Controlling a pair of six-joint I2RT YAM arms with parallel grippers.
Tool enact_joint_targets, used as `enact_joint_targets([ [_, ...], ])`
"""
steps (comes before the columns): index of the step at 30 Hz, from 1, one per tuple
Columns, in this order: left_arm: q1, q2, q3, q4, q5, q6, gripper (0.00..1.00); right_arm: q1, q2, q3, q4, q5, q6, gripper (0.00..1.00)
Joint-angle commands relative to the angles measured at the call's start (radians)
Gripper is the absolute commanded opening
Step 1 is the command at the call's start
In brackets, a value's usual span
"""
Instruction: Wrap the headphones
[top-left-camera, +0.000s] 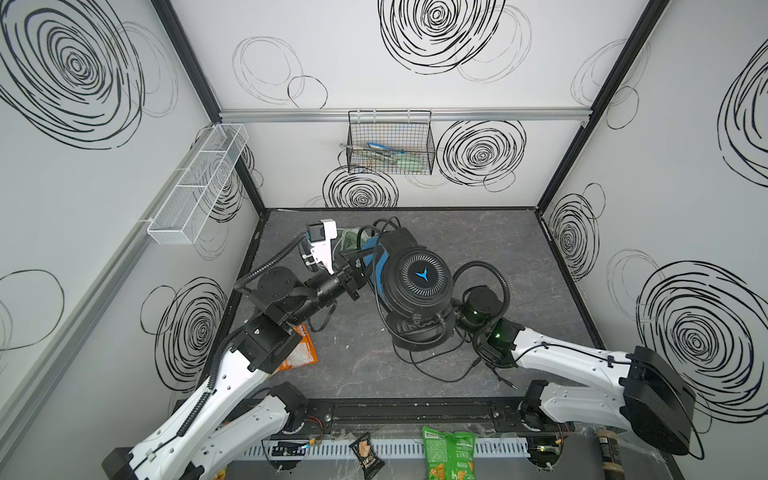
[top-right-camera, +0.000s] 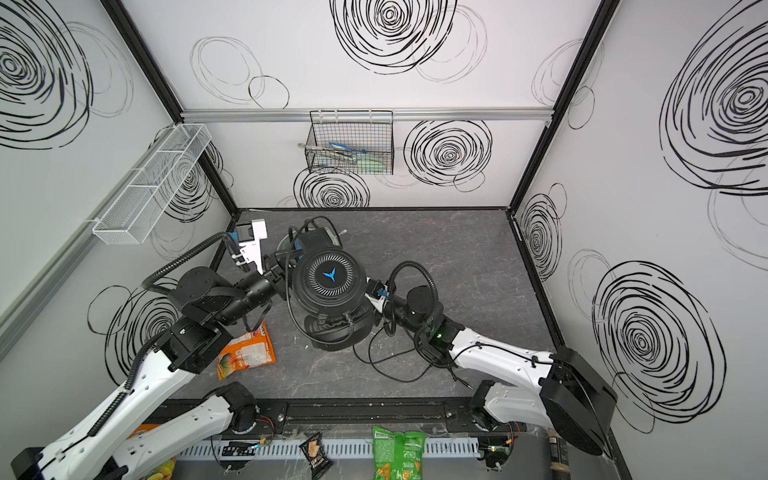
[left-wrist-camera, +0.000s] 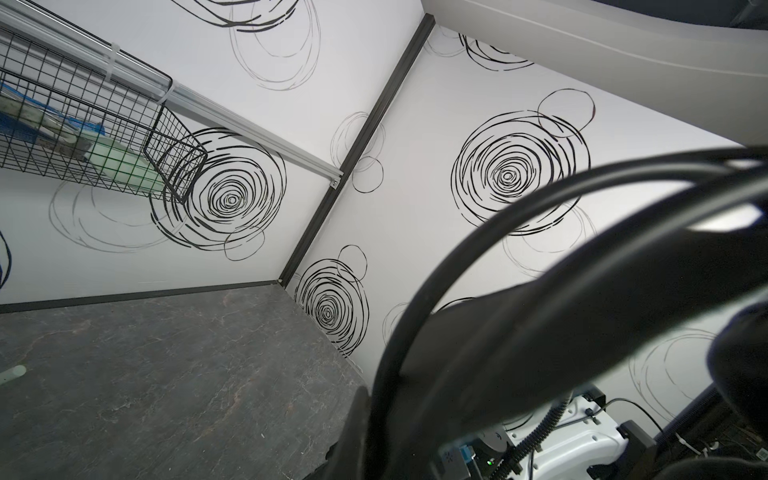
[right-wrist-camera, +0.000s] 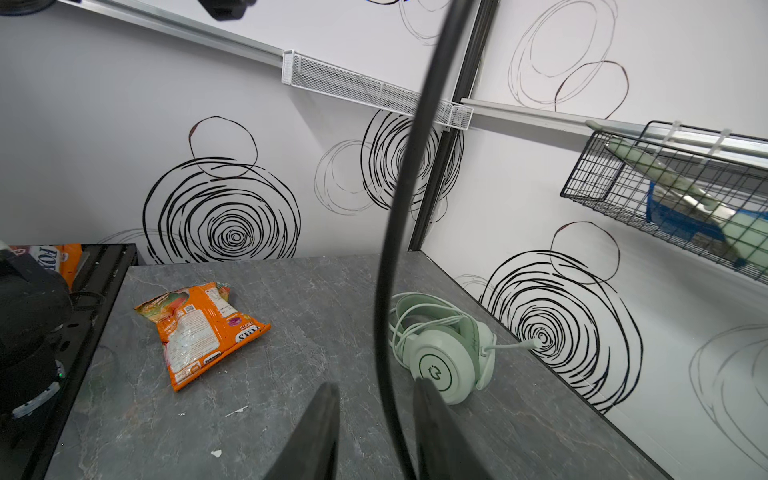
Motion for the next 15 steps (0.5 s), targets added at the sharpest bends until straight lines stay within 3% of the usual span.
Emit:
enact_joint_targets([
  [1, -0.008, -0.015, 0.038, 0.116, -0.023, -0.049, 0.0, -0.003, 0.028, 0.006, 0.075, -0.013, 0.017, 0.34],
  [3, -0.008, -0.018, 0.038, 0.113, -0.03, -0.051, 0.0, -0.003, 0.051, 0.015, 0.075, -0.013, 0.017, 0.3],
  [9, -0.01, -0.026, 0.065, 0.035, -0.147, -0.027, 0.0, 0.001, 0.078, 0.035, 0.024, -0.053, -0.031, 0.0],
  [15, -0.011, -0.028, 0.091, -0.04, -0.392, -0.009, 0.0, 0.076, 0.056, 0.024, -0.062, 0.064, -0.073, 0.0],
])
